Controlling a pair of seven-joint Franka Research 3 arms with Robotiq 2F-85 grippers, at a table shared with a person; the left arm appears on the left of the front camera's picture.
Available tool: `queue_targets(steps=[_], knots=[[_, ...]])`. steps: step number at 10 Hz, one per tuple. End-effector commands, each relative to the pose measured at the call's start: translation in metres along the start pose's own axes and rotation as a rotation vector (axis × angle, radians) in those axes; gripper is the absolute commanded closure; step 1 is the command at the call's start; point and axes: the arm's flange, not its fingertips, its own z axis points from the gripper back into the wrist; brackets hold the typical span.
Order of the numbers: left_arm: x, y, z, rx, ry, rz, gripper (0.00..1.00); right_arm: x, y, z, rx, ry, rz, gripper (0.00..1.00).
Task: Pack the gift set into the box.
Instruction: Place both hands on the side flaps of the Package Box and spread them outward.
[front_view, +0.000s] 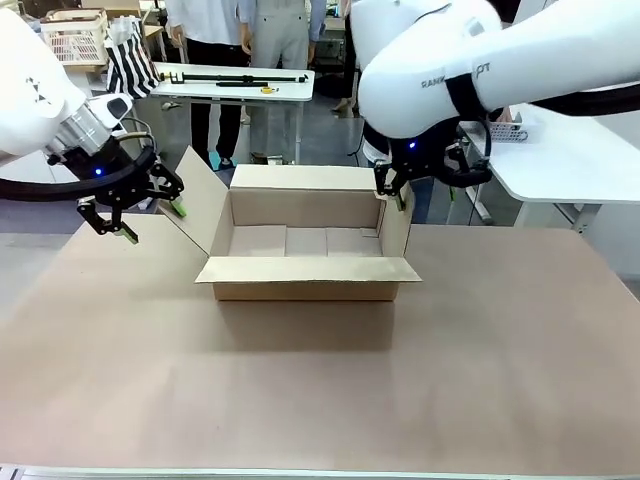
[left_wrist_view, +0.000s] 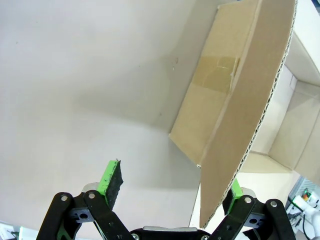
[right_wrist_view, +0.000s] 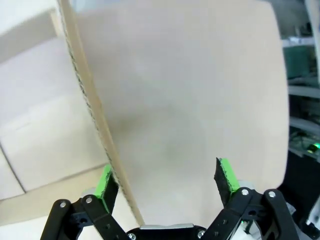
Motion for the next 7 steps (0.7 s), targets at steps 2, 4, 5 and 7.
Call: queue_targets(steps=[2,4,5,7], knots=[[0.000,0.000,0.002,0.015,-0.002,0.008,0.00,0.023,-0.070,-0.022,0.208,0.076,0.030,0.00],[0.000,0.000,0.002,0.015,-0.002,0.008,0.00,0.035,-0.103,-0.056,0.375,0.136,0.067,0.00],[0.000,0.000,0.002,0.015,-0.002,0.008,0.00,0.036,-0.109,-0.081,0.521,0.175,0.138,0.00],[0.000,0.000,0.002,0.015,-0.002,0.008,0.00,0.032,-0.109,-0.114,0.761,0.192,0.190,0.00]])
